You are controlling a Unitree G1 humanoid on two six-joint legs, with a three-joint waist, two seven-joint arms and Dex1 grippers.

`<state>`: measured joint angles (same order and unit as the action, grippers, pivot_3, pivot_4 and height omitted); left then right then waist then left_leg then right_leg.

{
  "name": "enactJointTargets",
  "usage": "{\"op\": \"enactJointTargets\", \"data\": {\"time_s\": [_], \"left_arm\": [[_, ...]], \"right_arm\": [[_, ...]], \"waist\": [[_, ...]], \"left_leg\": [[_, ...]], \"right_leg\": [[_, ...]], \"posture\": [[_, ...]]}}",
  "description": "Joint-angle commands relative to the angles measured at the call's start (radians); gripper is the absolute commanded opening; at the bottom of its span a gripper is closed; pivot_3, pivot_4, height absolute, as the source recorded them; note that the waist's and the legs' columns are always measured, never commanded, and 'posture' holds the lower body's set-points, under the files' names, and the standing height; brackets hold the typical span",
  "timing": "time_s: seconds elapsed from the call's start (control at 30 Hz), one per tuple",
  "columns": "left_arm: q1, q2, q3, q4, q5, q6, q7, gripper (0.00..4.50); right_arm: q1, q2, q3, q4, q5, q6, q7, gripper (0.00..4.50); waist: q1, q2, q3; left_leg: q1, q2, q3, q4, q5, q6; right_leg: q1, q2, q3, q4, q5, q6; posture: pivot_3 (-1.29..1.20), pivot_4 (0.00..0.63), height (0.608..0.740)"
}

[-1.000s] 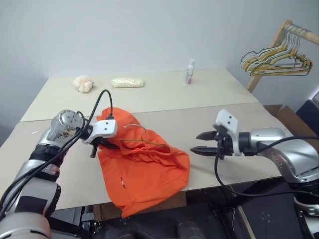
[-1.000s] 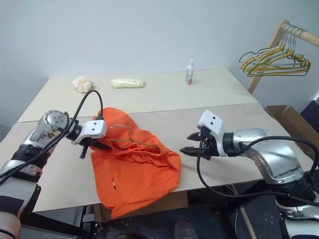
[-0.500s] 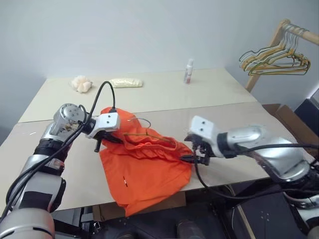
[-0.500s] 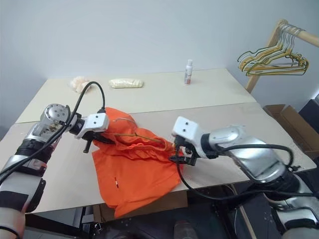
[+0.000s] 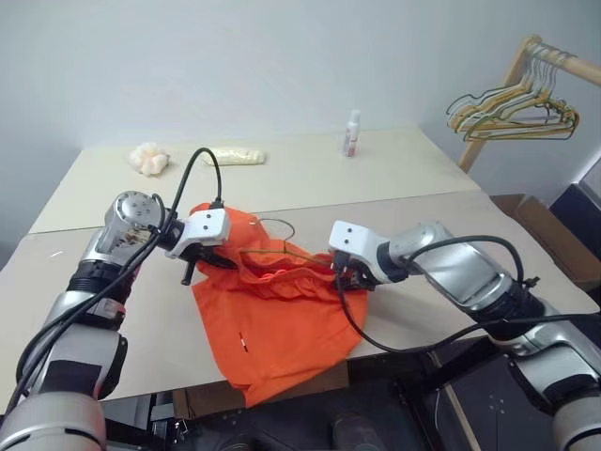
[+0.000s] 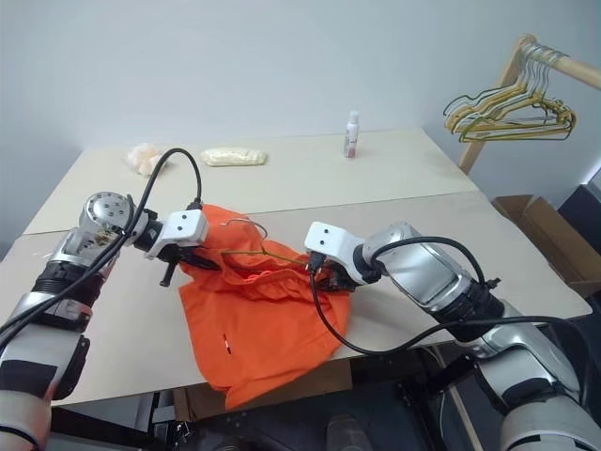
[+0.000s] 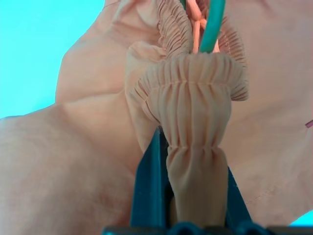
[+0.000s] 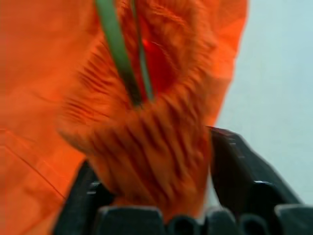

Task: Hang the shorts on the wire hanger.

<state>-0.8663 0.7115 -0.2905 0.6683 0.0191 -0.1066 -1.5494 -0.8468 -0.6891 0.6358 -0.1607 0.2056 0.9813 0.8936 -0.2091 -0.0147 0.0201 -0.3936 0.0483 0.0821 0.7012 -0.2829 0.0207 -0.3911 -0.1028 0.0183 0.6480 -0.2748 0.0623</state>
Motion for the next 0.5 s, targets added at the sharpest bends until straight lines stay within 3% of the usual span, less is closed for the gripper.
{"op": "enactJointTargets", "data": {"time_s": [0.03, 0.13, 0.3, 0.5], "left_arm": [[-0.039, 0.000, 0.033, -0.023, -0.020, -0.018, 0.000, 0.00], [-0.040, -0.002, 0.037, -0.027, -0.026, -0.021, -0.002, 0.00], [-0.033, -0.005, 0.053, -0.031, -0.051, -0.077, -0.011, 0.00], [-0.073, -0.045, 0.129, -0.016, -0.131, -0.011, 0.001, 1.73]], "right_arm": [[-0.040, 0.009, -0.003, 0.010, -0.032, -0.045, 0.042, 1.14], [-0.043, 0.017, -0.004, 0.027, -0.037, -0.045, 0.073, 0.06], [-0.021, 0.010, -0.055, 0.019, 0.006, -0.013, 0.128, 0.02], [0.083, -0.069, -0.218, -0.092, 0.144, 0.125, 0.174, 0.00]], "waist": [[-0.003, 0.000, 0.000], [-0.005, 0.000, 0.000], [-0.007, 0.000, 0.000], [0.003, 0.000, 0.000]], "left_leg": [[0.000, 0.000, 0.000, 0.000, 0.000, 0.000], [0.000, 0.000, 0.000, 0.000, 0.000, 0.000], [0.000, 0.000, 0.000, 0.000, 0.000, 0.000], [-0.002, 0.000, -0.003, 0.001, 0.000, 0.000]], "right_leg": [[0.000, 0.000, 0.000, 0.000, 0.000, 0.000], [0.000, 0.000, 0.000, 0.001, 0.000, 0.000], [0.000, 0.000, 0.000, 0.001, 0.000, 0.000], [0.001, -0.001, -0.004, 0.000, 0.000, 0.000]], "posture": [[-0.21, 0.000, 0.740], [-0.21, 0.000, 0.740], [-0.21, 0.000, 0.740], [-0.22, 0.000, 0.740]]}}
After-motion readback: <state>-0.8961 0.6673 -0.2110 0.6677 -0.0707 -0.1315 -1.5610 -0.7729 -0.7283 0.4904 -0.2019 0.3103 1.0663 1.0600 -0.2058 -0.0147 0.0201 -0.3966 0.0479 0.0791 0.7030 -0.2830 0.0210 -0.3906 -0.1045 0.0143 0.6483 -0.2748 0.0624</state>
